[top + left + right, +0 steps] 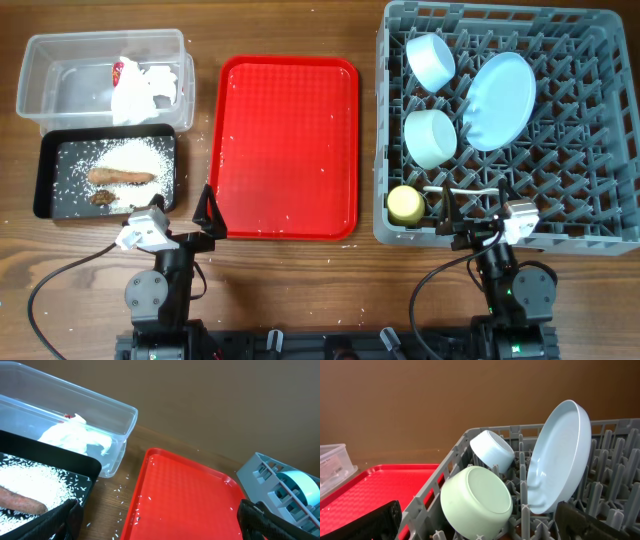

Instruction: Sort waste into correct bins and load items into the dishwasher rack

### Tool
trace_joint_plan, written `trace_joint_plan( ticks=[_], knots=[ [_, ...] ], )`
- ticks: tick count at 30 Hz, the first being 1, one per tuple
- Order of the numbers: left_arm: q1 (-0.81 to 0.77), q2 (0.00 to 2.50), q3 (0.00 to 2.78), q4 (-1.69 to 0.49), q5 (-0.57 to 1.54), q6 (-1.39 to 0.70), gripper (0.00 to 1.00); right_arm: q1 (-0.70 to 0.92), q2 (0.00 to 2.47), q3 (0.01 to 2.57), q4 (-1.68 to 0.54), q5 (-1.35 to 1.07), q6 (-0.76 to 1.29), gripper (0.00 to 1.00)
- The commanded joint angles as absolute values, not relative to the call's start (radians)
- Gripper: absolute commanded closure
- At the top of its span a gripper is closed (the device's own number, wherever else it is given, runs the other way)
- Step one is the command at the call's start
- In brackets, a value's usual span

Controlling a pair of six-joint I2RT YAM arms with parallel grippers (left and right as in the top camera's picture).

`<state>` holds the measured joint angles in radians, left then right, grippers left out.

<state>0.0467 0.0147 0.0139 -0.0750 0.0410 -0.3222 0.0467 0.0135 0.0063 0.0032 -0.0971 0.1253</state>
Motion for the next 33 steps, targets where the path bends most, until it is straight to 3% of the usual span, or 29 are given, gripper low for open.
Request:
trace_joint_plan(
  ticks=[1, 33],
  knots=[
    [0.041, 0.003, 0.006, -0.076, 0.025, -0.302, 0.00, 0.042, 0.005, 0.005, 0.007, -0.106, 0.114, 0.00],
    [0.041, 0.003, 0.006, -0.076, 0.025, -0.302, 0.00, 0.042, 0.005, 0.005, 0.007, -0.106, 0.115, 0.00]
  ],
)
